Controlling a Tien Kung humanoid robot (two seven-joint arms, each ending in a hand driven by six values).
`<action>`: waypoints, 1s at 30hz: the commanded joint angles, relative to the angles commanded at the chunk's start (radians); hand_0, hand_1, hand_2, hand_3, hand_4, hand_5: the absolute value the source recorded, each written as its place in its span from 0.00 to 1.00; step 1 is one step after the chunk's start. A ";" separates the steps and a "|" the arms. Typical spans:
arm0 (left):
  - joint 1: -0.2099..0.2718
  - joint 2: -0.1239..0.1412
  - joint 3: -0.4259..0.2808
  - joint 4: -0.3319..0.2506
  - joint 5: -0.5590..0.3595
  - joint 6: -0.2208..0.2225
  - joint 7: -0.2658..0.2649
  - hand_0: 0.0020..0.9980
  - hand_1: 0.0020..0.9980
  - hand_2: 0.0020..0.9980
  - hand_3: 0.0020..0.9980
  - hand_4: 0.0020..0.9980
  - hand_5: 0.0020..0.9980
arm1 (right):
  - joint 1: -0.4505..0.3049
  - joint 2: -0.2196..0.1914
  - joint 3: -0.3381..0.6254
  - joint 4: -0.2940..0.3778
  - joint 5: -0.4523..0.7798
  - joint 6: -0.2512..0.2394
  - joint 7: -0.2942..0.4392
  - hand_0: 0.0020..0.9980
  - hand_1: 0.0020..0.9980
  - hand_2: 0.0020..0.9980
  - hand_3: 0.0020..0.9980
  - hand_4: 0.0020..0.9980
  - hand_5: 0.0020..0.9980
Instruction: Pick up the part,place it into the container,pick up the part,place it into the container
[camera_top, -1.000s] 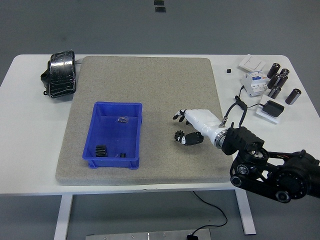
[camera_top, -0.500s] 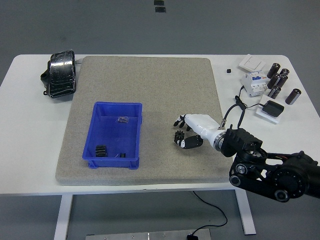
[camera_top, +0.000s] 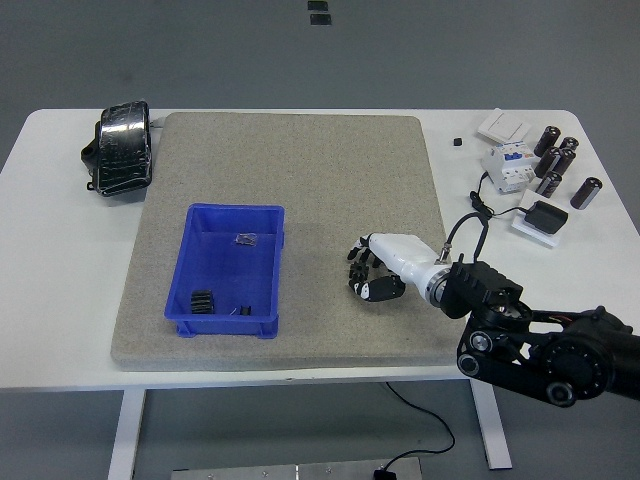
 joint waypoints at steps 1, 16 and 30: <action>0.000 0.000 0.000 0.000 0.000 0.000 0.000 0.66 0.64 0.58 0.54 0.64 0.64 | 0.000 0.000 -0.001 0.000 0.002 -0.001 0.001 0.44 0.56 0.63 0.69 0.60 0.28; 0.000 0.002 0.000 0.001 -0.002 0.001 -0.003 0.66 0.64 0.58 0.54 0.63 0.65 | -0.005 0.004 -0.005 -0.003 0.009 -0.003 0.001 0.42 0.54 0.50 0.67 0.51 0.07; 0.001 0.000 0.000 0.002 -0.003 0.003 -0.005 0.66 0.64 0.58 0.55 0.63 0.65 | -0.001 -0.008 0.083 0.045 -0.027 -0.051 0.001 0.40 0.55 0.49 0.66 0.50 0.02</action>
